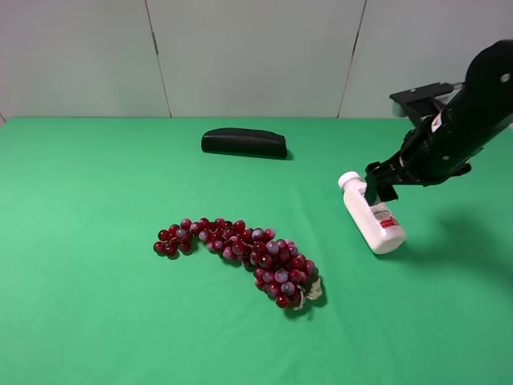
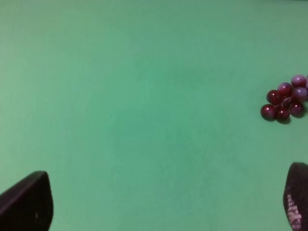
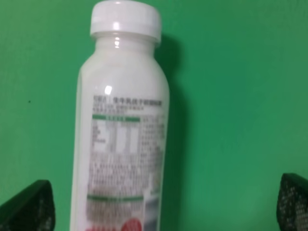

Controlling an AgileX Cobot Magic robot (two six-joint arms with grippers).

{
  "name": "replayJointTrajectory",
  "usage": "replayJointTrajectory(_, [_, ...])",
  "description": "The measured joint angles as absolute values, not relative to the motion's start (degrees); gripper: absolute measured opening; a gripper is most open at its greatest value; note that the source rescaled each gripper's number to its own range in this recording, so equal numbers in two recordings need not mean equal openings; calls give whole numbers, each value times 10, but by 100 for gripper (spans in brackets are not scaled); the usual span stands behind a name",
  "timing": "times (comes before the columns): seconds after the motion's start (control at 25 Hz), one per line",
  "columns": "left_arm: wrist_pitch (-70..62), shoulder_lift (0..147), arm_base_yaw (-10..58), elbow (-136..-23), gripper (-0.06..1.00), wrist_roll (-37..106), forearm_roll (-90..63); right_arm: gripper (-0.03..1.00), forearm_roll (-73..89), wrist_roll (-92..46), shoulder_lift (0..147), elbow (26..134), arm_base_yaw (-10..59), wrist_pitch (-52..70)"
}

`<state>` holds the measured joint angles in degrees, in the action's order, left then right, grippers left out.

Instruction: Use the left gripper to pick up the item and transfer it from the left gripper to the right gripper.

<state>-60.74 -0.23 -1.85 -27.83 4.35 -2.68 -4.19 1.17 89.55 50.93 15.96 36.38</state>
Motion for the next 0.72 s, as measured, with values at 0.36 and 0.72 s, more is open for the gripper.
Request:
replayJointTrajectory(0.36, [-607, -2, -18, -278, 89, 44, -27, 99, -40, 17, 767, 509, 160, 464])
replayJointTrajectory(0.72, [-607, -2, -18, -278, 89, 44, -27, 99, 0, 32, 623, 508, 160, 558])
